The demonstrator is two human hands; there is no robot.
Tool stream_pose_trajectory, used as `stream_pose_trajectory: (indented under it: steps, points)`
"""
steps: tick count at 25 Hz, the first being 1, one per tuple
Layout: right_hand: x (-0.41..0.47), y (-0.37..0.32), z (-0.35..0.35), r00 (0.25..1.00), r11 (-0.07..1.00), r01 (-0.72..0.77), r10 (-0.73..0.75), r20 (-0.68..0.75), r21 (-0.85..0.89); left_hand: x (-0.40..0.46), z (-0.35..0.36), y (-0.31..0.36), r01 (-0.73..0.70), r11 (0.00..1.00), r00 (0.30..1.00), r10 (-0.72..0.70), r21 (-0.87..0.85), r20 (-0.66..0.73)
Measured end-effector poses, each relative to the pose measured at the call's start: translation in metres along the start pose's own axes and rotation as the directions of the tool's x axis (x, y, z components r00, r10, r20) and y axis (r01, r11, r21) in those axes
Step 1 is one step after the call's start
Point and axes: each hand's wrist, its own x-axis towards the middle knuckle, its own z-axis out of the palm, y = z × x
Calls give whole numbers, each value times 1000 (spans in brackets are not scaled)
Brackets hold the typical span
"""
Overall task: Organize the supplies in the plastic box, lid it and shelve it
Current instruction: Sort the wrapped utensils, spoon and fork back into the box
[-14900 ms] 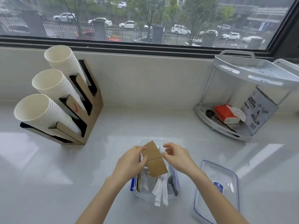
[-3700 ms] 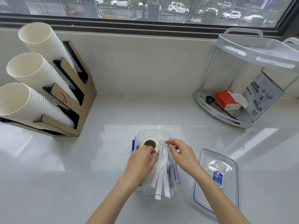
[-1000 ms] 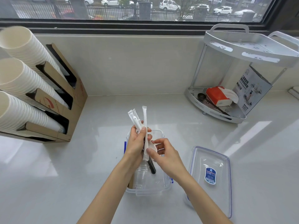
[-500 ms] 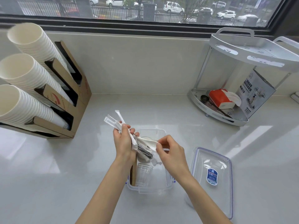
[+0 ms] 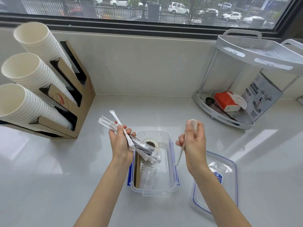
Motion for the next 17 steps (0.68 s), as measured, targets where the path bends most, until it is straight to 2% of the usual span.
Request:
stream_pose_trajectory:
  steps: [2,4,8,13,17]
  points:
    - [-4,7,7,981,942,-15,78,178,-336,-4,4,-2,-3,1000,1000,3,12,15]
    - [-9,15,13,935,843,19,175,307,-538,-7,7,-4,-7,1000,1000,7,28,24]
    - [-19,27,22,892,756,132,191,410,-641,-14,9,-8,-20,998,999,17,58,49]
    - [-18,28,17,873,741,230,130,471,-630,-13,2,-9,12,996,998,-18,89,68]
    - [-16,28,2,848,727,212,195,492,-653,-1,-5,3,-36,998,998,33,56,54]
